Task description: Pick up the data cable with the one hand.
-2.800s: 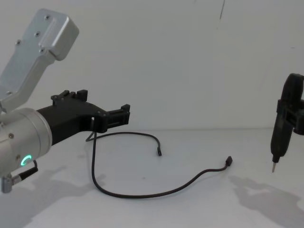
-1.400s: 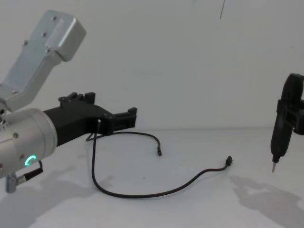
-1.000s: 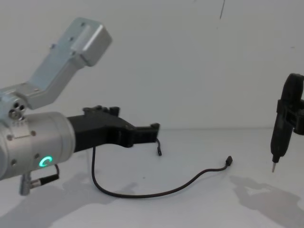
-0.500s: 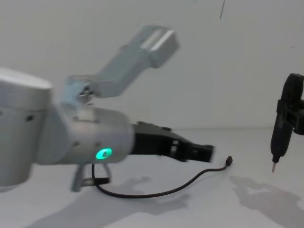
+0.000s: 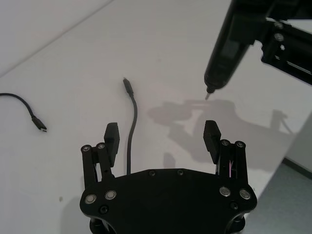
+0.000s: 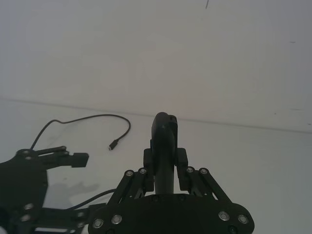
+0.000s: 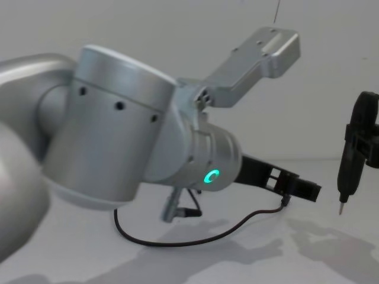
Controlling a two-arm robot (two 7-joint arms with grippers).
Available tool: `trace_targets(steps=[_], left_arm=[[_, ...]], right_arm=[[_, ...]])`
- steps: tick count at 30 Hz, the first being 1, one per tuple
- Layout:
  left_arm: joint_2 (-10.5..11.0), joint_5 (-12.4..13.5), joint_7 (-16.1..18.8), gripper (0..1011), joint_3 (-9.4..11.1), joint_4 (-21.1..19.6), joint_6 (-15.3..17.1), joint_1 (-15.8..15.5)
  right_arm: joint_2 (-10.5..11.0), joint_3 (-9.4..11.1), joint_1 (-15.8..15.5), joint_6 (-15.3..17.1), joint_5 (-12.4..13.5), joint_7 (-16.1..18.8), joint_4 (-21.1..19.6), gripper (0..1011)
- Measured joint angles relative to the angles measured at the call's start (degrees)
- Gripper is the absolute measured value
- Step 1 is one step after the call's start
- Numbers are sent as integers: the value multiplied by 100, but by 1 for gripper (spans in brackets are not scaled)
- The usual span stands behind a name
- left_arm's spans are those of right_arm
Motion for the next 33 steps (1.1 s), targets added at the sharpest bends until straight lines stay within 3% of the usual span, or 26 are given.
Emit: trace_targets(steps=[7,12,33], left_arm=[[-361,210,451,1000,19,161,295,-71],[-504,251,614,1000,-47,206,466,-72],[-678,252,792,1000,-241,185,862,6]], right_arm=[[0,0,0,0,0,0,0,269],[0,0,0,0,0,0,0,269],[0,0,0,0,0,0,0,269]])
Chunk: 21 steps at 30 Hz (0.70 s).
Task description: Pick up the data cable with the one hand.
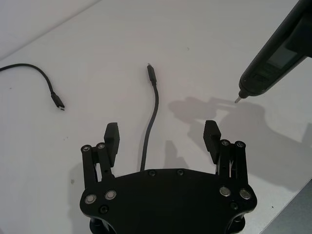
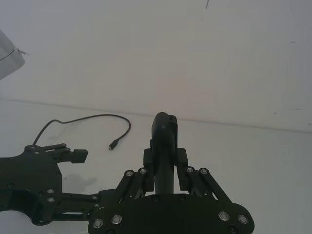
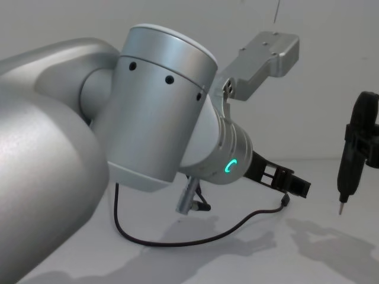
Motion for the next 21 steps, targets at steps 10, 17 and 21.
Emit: trace_targets(steps=[10,17,21], left_arm=[[-25,0,14,1000,-30,12,28,5],[-137,20,137,1000,-123,141,27,1],[-267,25,266,1000,-225,281,40,-2]], right_arm=[[0,0,0,0,0,0,0,269],[0,0,0,0,0,0,0,269],[0,0,0,0,0,0,0,269]])
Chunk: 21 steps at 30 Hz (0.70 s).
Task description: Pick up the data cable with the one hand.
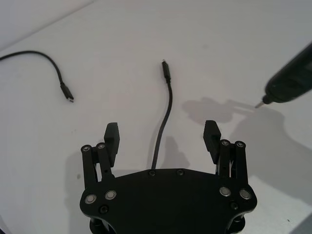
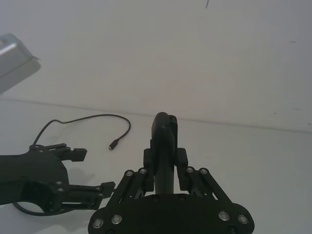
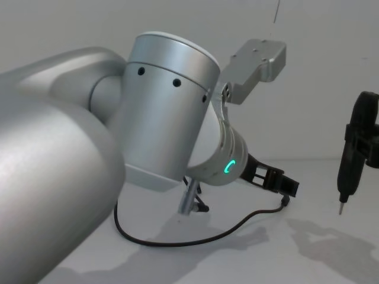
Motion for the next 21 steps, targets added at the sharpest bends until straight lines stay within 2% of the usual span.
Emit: trace_targets(steps=[13,21], left_arm=[[-288,7,231,1000,-222,374,178,-45],[-347,19,229,1000,-245,549,308,-83]], right_arm=[[0,0,0,0,0,0,0,269],[0,0,0,0,0,0,0,269]])
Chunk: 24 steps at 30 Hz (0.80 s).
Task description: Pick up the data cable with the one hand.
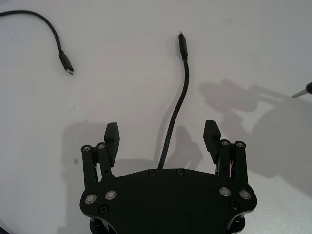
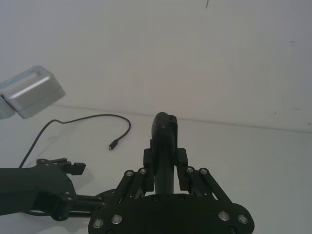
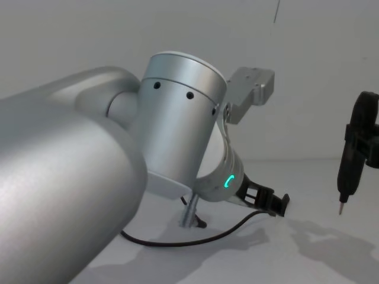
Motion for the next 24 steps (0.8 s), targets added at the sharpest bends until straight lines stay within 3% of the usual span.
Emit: trace_targets(steps=[24], left_arm=[[-107,140,-82,1000,33,467,124,-198]], right_arm=[[0,0,0,0,0,0,0,269]])
